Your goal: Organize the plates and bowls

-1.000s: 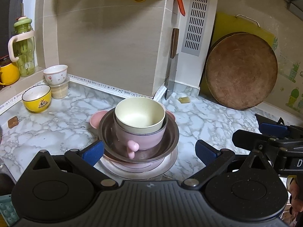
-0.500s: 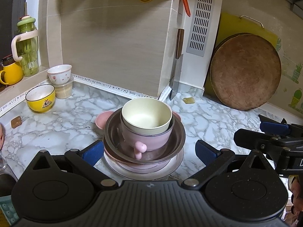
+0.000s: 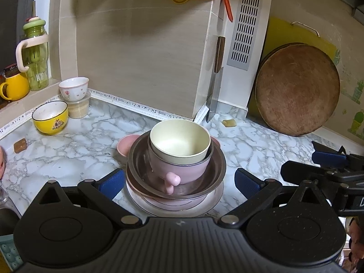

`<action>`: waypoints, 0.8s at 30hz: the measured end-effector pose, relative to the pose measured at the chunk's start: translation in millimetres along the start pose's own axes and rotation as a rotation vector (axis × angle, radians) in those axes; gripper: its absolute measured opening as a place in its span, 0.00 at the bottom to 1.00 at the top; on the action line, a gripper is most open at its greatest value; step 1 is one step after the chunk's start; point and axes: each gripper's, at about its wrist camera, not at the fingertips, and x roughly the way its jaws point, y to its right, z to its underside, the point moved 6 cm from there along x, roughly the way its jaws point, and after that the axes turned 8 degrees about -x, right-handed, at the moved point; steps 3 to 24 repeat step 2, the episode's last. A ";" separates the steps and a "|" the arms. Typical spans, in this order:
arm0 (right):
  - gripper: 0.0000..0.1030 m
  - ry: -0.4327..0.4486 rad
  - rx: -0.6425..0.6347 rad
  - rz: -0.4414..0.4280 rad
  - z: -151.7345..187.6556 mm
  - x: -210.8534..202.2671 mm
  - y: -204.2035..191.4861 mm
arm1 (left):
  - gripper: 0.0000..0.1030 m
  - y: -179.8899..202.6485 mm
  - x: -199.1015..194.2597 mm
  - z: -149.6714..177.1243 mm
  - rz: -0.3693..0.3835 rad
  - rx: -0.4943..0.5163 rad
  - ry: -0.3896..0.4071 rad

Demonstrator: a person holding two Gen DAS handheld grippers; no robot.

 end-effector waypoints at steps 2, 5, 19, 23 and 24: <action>1.00 -0.001 -0.001 0.000 0.5 0.5 0.1 | 1.00 1.1 0.0 0.2 -0.001 0.005 0.002; 1.00 -0.001 -0.001 0.000 0.5 0.5 0.1 | 1.00 1.1 0.0 0.2 -0.001 0.005 0.002; 1.00 -0.001 -0.001 0.000 0.5 0.5 0.1 | 1.00 1.1 0.0 0.2 -0.001 0.005 0.002; 1.00 -0.001 -0.001 0.000 0.5 0.5 0.1 | 1.00 1.1 0.0 0.2 -0.001 0.005 0.002; 1.00 -0.001 -0.001 0.000 0.5 0.5 0.1 | 1.00 1.1 0.0 0.2 -0.001 0.005 0.002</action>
